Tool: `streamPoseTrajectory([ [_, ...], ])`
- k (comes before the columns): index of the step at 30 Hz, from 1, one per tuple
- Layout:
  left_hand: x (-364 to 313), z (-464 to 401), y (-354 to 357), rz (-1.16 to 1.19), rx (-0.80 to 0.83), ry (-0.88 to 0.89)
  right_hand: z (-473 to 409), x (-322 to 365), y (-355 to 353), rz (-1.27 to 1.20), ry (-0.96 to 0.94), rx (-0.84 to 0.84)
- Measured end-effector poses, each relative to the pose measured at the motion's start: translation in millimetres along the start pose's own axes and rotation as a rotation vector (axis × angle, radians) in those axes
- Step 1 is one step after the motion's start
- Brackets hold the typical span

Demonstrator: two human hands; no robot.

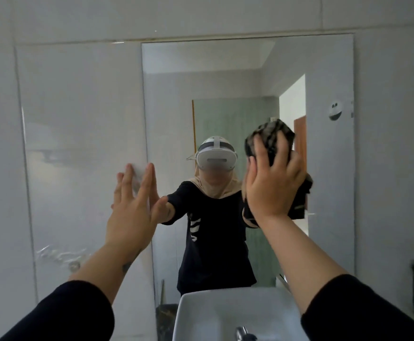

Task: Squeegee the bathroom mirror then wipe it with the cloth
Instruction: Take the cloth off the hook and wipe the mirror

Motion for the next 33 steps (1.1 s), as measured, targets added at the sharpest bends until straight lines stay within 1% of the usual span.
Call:
streamPoseTrajectory([
  [3, 3.9, -0.3, -0.5, 0.046, 0.002, -0.007, 11.1, 47.3, 1.1, -0.039, -0.165, 0.036],
  [6, 4.8, 5.1, -1.0, 0.112, -0.014, 0.04, 24.2, 81.7, 2.3, -0.026, -0.311, 0.005],
  [10, 24.9, 28.8, -1.2, 0.057, -0.021, 0.038, 51.5, 117.0, 2.1, -0.034, -0.503, -0.017],
  [14, 43.2, 57.7, 8.0, 0.008, 0.08, -0.026, 79.5, 123.8, -0.9, -0.057, -0.594, -0.018],
  [16, 42.2, 68.0, 12.9, -0.004, 0.104, -0.039, 92.0, 116.7, -1.8, -0.05, -0.685, -0.012],
  [18, 36.8, 75.1, 17.2, -0.006, 0.108, -0.037, 100.4, 104.2, -2.4, -0.05, -0.731, -0.007],
  [23, 23.8, 88.6, 27.8, -0.02, 0.129, -0.023, 102.6, 63.8, -1.8, -0.027, -0.682, -0.015],
  [29, 16.4, 90.4, 36.3, -0.034, 0.167, -0.059, 94.8, -1.0, -2.0, 0.03, -0.542, 0.061],
  [33, 20.1, 91.6, 41.1, -0.051, 0.141, -0.032, 93.3, -42.3, 0.5, 0.065, -0.395, 0.044],
])
Point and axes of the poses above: each hand's wrist, its own z-axis away from the middle knuckle, its own y-axis out of the palm, x = y × z, the point moved 1 cm from there along -z, towards the middle knuckle, and after that the axes turned 7 degrees about z, right-handed, at the moved point
